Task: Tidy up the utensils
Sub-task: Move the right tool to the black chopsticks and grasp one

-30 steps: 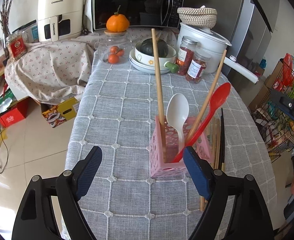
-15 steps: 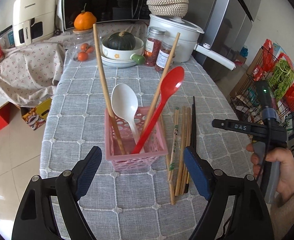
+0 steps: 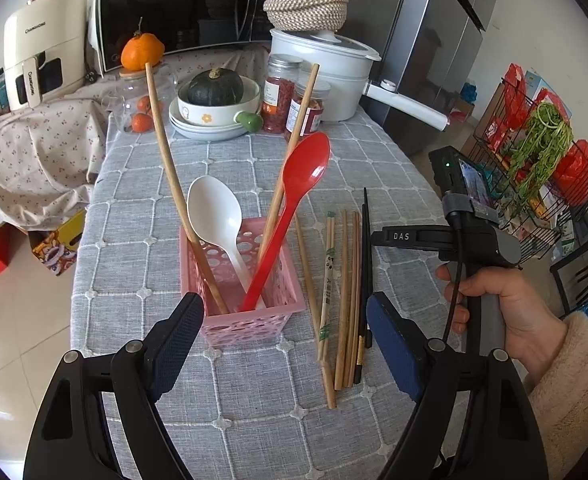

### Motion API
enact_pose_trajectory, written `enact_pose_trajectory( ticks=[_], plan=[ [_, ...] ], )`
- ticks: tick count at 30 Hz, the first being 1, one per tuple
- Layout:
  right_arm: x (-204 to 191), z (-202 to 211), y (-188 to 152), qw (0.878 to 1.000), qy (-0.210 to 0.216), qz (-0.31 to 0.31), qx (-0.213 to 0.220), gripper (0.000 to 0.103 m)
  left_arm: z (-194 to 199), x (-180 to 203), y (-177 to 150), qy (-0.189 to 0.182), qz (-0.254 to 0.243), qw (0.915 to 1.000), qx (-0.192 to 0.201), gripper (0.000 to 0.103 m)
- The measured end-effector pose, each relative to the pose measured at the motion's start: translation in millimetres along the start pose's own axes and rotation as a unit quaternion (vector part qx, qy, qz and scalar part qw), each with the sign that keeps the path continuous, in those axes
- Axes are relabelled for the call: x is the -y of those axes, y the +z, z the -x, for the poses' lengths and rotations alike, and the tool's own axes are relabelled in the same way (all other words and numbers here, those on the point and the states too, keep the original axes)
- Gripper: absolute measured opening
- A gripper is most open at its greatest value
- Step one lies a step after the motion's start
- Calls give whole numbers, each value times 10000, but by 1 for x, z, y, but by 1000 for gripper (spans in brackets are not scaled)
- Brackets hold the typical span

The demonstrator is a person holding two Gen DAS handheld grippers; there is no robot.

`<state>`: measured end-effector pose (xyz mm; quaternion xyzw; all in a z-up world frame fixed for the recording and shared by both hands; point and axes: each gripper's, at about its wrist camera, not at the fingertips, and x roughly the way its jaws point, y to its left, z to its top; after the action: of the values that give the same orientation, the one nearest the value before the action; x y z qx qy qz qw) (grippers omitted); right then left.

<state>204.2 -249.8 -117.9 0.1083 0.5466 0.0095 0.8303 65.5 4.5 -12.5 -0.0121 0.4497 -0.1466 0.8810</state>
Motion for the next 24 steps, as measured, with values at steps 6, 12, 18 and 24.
enact_pose_trajectory(
  ticks=[6,12,18,24],
  plan=[
    [-14,-4,4,9997,-87,232,70,26,3,0,1,-22,-57,10000,28,86],
    [-32,-4,4,9972,-375,647,86,23,5,9,1,-99,-164,9998,53,85],
    [-36,-8,5,9969,-335,701,-89,16,3,22,6,-175,-289,9994,21,80],
    [-19,-9,8,9979,-281,489,-324,7,6,41,14,-329,-442,9985,21,68]
  ],
)
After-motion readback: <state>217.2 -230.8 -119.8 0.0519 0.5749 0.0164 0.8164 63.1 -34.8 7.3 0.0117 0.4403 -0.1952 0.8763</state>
